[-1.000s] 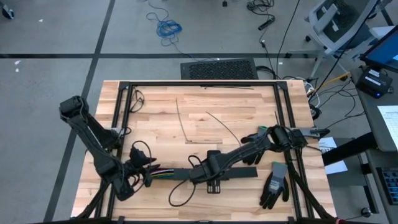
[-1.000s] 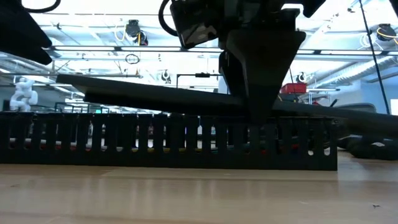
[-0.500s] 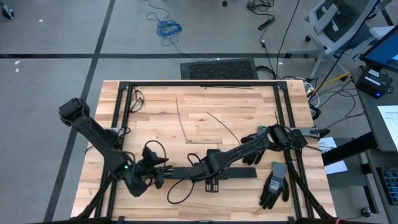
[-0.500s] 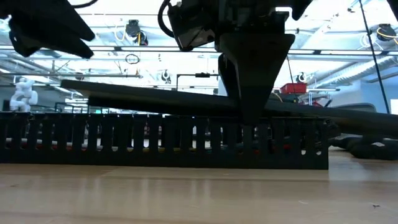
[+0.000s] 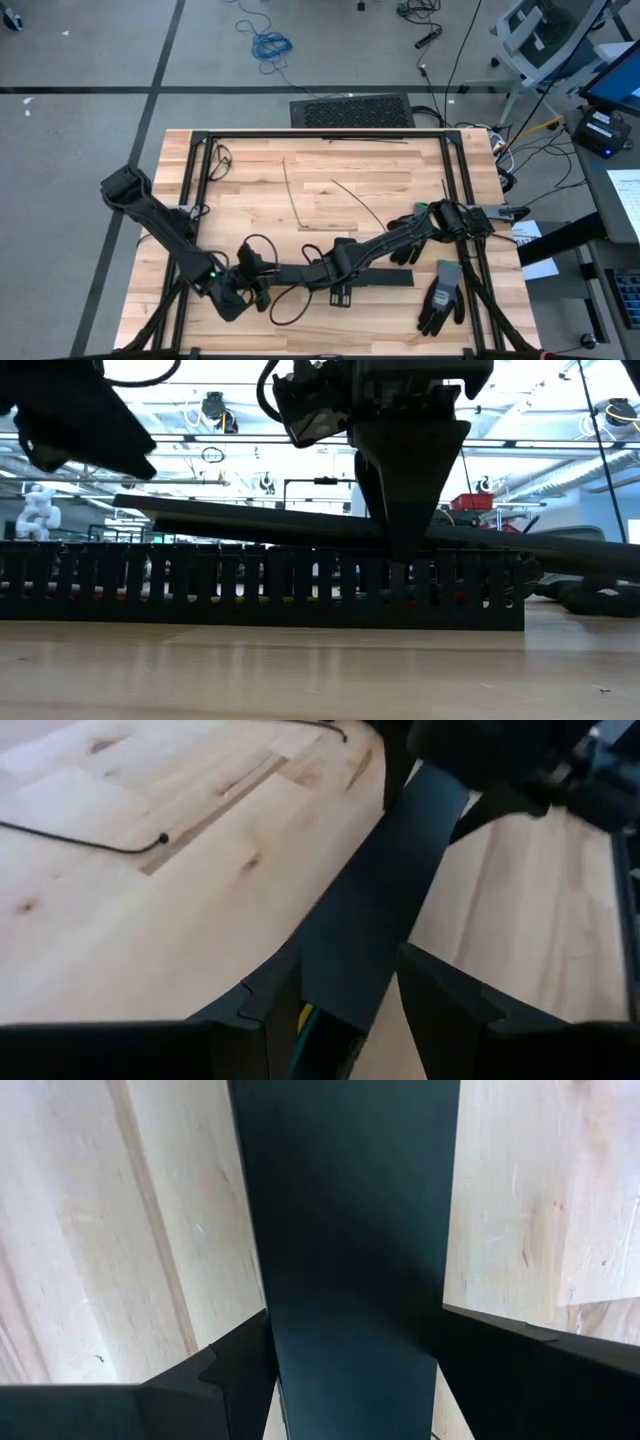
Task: Ziptie cables
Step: Close the black cable duct
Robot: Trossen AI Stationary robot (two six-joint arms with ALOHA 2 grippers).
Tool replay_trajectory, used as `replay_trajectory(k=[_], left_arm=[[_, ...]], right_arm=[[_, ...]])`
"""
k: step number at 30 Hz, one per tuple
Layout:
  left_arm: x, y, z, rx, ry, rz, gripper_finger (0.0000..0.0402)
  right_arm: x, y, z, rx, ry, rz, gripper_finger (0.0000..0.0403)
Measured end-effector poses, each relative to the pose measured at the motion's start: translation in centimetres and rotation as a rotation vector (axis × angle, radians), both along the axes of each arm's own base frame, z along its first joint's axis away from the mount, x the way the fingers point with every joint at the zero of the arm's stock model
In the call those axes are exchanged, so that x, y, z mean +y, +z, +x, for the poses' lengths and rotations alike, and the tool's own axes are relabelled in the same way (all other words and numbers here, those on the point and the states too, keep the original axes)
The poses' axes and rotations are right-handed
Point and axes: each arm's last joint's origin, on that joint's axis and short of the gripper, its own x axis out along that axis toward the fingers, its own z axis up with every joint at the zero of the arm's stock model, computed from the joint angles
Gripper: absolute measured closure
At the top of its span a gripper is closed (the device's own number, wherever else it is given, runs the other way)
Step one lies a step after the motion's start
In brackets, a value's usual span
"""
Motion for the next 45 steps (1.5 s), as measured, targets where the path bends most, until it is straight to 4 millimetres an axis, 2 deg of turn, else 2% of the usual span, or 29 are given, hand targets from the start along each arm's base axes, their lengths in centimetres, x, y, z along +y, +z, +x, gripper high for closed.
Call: replay_trajectory(k=[12,15,18,20,42,45], left_arm=[[-0.4,-4.3,2.1,0.064,0.027,0.079,0.0248],[-0.4,-4.4,2.2,0.061,0.03,0.076,0.029],[-0.4,-4.3,2.2,0.062,0.023,0.081,0.0368],[-0.4,-4.3,2.2,0.072,0.007,0.089,0.039],[-0.5,-4.3,2.1,0.097,-0.02,0.075,0.04],[-0.5,-4.3,2.1,0.097,-0.02,0.074,0.04]], right_arm=[[0.0,0.0,0.0,0.003,-0.002,0.002,0.0179],[0.0,0.0,0.0,0.005,-0.005,0.003,0.0179],[-0.1,0.0,0.0,0.005,-0.004,0.004,0.0179],[0.0,0.0,0.0,0.005,-0.002,0.004,0.0179],[0.3,-0.1,0.6,-0.062,0.028,0.033,0.0159],[0.3,-0.9,0.6,-0.066,0.033,0.054,0.0159]])
